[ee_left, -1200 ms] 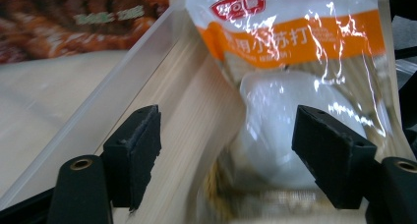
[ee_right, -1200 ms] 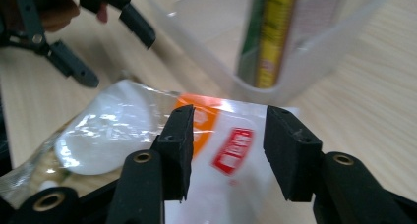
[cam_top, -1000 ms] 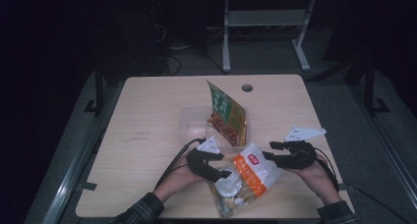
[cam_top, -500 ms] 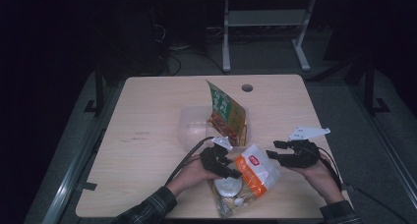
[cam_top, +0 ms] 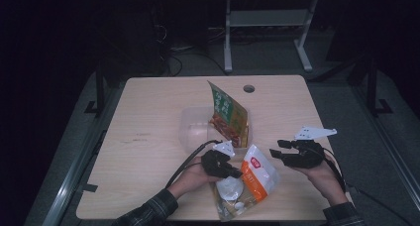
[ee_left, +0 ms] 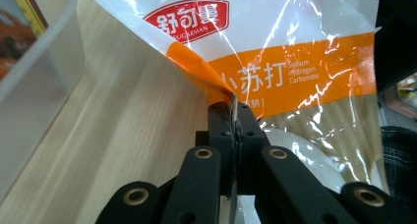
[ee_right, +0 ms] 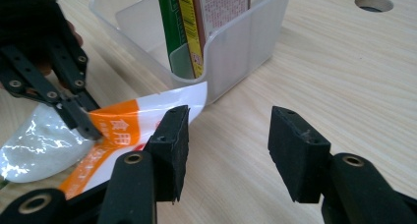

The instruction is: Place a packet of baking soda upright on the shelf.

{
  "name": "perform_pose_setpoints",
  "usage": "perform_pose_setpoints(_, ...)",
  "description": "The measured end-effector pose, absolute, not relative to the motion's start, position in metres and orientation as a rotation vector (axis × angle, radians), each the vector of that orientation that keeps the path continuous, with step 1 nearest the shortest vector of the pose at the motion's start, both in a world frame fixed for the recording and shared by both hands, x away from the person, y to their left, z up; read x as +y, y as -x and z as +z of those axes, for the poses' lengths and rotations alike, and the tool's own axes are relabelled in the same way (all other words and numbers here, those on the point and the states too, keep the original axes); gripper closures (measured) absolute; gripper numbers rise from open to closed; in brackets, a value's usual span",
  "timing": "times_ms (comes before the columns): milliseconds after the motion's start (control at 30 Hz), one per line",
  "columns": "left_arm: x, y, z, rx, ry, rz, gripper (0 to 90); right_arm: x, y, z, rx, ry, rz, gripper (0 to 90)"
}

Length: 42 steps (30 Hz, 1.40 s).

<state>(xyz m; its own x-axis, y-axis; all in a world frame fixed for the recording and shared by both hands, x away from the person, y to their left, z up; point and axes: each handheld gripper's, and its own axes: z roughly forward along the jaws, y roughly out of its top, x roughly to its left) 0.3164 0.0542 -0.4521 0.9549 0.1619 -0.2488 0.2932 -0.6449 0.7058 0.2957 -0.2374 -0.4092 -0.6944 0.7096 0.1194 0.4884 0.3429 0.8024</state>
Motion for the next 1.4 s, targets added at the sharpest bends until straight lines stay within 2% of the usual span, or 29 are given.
perform_pose_setpoints(200,0.063,-0.308,-0.440,0.310,-2.248,-0.191,89.5,-0.240,-0.295,-0.408,2.349,-1.091,1.277,49.3)
perform_pose_setpoints(533,0.104,-0.304,-0.408,0.366,-2.119,-0.152,89.7,-0.237,-0.294,-0.408,2.355,-1.083,1.285,49.1)
perform_pose_setpoints(867,0.154,-0.301,-0.381,0.451,-2.053,-0.024,89.8,-0.225,-0.291,-0.407,2.394,-1.014,1.326,48.0)
perform_pose_setpoints(1133,0.189,-0.296,-0.364,0.526,-1.994,0.063,89.8,-0.200,-0.288,-0.406,2.489,-0.902,1.404,46.6)
perform_pose_setpoints(1400,0.222,-0.299,-0.354,0.620,-1.946,0.186,89.8,-0.150,-0.282,-0.399,2.614,-0.709,1.535,40.6)
